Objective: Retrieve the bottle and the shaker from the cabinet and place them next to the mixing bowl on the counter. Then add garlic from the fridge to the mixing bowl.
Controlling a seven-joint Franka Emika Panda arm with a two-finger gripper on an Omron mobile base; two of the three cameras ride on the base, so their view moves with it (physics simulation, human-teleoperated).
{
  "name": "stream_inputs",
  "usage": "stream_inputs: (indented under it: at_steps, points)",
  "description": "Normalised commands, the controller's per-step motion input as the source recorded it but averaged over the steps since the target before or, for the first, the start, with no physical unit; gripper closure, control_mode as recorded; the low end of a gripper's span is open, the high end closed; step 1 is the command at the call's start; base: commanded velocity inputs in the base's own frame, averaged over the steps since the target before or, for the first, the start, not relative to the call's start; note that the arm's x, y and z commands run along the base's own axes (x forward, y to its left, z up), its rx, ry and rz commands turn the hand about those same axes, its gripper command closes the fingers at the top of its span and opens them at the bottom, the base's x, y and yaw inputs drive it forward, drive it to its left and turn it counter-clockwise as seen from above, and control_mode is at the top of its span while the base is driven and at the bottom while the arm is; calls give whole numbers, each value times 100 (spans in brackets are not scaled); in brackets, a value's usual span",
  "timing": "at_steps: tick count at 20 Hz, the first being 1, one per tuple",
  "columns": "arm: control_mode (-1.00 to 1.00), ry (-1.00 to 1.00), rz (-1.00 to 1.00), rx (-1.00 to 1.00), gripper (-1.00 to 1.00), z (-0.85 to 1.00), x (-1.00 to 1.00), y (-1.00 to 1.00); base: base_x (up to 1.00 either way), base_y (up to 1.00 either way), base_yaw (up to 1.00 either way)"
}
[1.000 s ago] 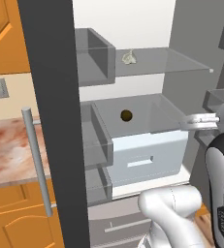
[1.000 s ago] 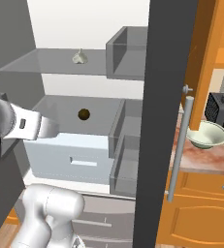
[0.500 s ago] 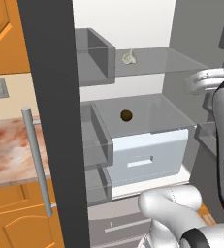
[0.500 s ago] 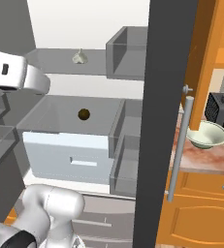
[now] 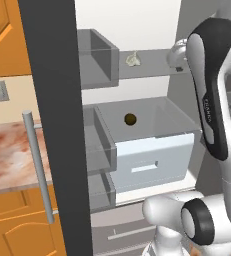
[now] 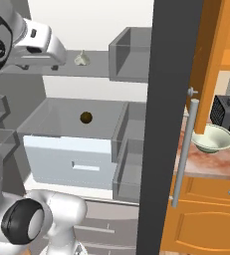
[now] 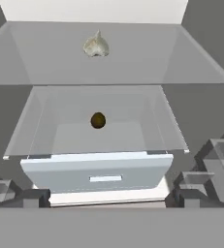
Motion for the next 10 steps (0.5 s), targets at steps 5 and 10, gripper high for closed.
stream_inputs:
  at_steps: [5,10]
  points:
    - [-100,3,-1,0,-100,-3,56,31,0,0,0]
    - [-100,-3,0,0,-100,-41,74,20,0,0,0]
